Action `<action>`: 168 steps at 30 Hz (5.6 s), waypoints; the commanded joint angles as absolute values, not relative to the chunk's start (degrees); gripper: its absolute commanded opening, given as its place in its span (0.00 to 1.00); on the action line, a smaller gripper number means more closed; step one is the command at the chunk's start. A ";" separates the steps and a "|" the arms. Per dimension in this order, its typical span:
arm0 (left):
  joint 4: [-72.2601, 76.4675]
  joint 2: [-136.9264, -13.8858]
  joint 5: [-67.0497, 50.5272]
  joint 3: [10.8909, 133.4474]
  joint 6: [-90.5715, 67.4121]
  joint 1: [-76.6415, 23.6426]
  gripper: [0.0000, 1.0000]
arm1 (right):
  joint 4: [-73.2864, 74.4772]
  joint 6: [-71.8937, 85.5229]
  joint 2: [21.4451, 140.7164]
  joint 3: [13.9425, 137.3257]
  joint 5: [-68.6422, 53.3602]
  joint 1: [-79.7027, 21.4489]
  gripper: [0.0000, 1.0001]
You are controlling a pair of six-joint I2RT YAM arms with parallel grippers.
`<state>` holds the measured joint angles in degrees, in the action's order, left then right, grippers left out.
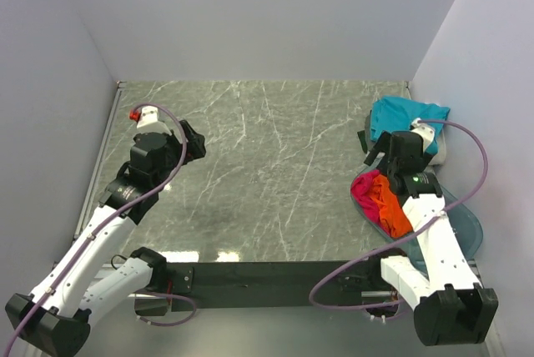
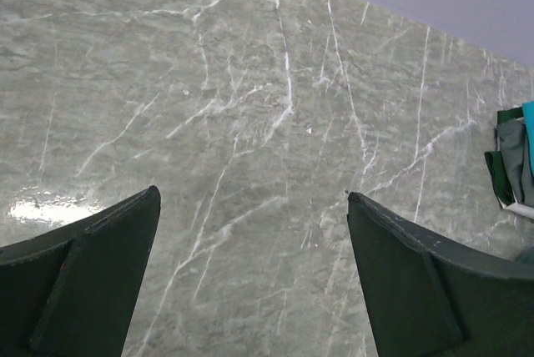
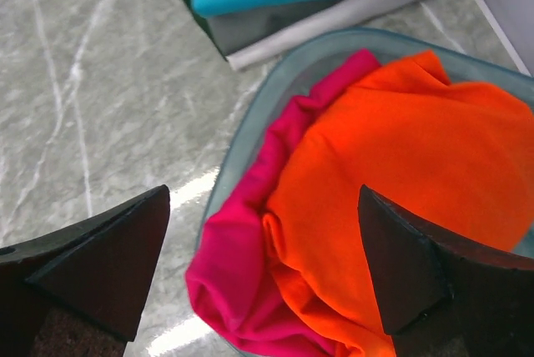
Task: Fold and stack the t-shirts
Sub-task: Grab the tshirt from the pile, then move the tshirt to the center of the board, then flatten the tshirt out
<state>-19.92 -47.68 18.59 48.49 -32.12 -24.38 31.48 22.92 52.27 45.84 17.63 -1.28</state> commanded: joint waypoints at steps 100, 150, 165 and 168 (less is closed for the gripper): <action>-6.07 -65.65 9.76 31.12 -42.10 -18.73 0.94 | 13.89 29.71 104.23 68.46 2.28 -63.63 0.58; -19.50 -54.33 1.23 58.88 -36.48 -6.25 0.00 | 27.59 23.12 61.09 61.69 21.34 -40.61 0.00; -12.58 -71.09 0.44 58.80 -38.22 -0.53 0.50 | 20.39 18.81 79.68 67.92 9.15 -26.46 0.11; -11.17 -67.60 4.20 54.59 -38.41 -4.37 0.57 | 19.43 19.60 80.60 68.30 6.60 -26.46 0.37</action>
